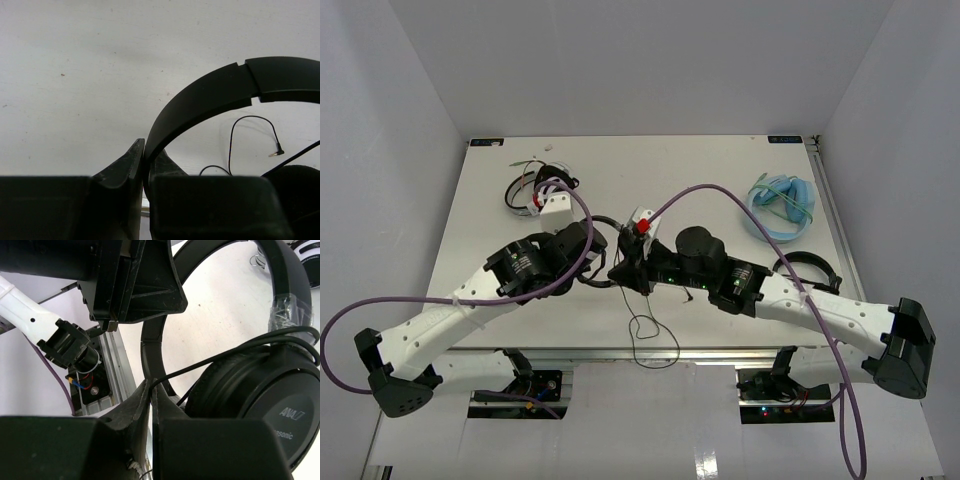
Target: Wrap the headphones
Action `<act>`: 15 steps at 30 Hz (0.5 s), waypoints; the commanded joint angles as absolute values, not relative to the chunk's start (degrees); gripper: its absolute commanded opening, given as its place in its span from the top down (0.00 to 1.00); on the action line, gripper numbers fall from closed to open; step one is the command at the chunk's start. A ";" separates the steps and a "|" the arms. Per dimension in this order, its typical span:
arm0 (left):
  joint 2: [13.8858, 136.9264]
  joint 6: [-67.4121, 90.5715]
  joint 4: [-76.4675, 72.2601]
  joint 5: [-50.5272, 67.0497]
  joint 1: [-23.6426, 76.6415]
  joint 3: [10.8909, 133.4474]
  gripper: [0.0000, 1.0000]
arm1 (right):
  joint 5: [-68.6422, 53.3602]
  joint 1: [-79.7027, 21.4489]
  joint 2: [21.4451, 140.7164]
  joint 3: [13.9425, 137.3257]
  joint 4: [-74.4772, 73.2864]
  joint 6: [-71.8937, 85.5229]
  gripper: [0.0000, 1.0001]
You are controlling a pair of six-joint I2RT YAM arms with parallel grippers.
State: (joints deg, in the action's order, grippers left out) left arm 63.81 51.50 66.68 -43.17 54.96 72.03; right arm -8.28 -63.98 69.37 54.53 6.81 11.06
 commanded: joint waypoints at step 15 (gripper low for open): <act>59.67 57.13 64.96 -44.99 54.84 73.57 1.00 | 10.02 -70.52 66.47 49.37 9.61 9.06 0.81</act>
